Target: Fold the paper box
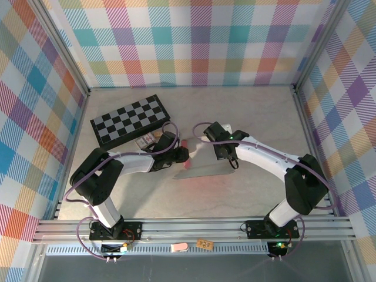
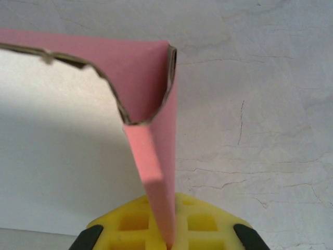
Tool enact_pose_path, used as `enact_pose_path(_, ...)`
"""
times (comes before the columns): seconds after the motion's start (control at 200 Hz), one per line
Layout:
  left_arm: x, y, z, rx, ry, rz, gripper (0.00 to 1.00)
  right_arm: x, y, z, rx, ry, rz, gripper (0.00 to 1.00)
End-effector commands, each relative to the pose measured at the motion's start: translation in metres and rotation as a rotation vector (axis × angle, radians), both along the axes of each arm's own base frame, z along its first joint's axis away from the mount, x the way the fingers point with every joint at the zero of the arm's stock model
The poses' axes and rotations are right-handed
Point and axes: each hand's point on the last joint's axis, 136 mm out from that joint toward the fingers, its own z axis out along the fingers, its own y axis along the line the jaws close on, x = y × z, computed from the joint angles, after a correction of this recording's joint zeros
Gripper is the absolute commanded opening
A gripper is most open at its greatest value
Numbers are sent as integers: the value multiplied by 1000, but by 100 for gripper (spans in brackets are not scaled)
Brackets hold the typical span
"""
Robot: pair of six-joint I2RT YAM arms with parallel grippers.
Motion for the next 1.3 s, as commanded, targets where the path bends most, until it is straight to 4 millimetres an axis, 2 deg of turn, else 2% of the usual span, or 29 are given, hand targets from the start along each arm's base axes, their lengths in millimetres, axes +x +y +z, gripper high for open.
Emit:
enact_pose_path(0.0,-30,12,-46,75,140,-12,21,3,19,10,96,-43,15,0)
enact_pose_path(0.125,-30,8,-44,38,137,-14,25,3,20,8,100,-36,17,0)
enact_pose_path(0.25,-33,-1,-42,-2,144,-48,22,2,21,7,106,-36,16,0)
enact_pose_path(0.475,-36,-6,-43,45,147,-62,22,6,25,13,127,-48,14,0)
enact_pose_path(0.655,-32,-2,-35,74,120,-46,1,9,29,25,148,-73,25,0)
enact_pose_path(0.76,-28,-3,-27,85,102,-43,0,9,29,31,158,-86,23,0)
enact_pose_path(0.875,-23,1,-15,128,75,-14,0,5,32,39,170,-106,33,0)
enact_pose_path(1.03,-18,20,-3,196,39,56,0,-2,36,53,201,-158,31,0)
enact_pose_path(1.185,-10,30,15,187,-22,86,0,-8,44,66,202,-249,58,0)
enact_pose_path(1.295,-6,34,14,199,-16,86,0,-8,47,66,188,-272,61,0)
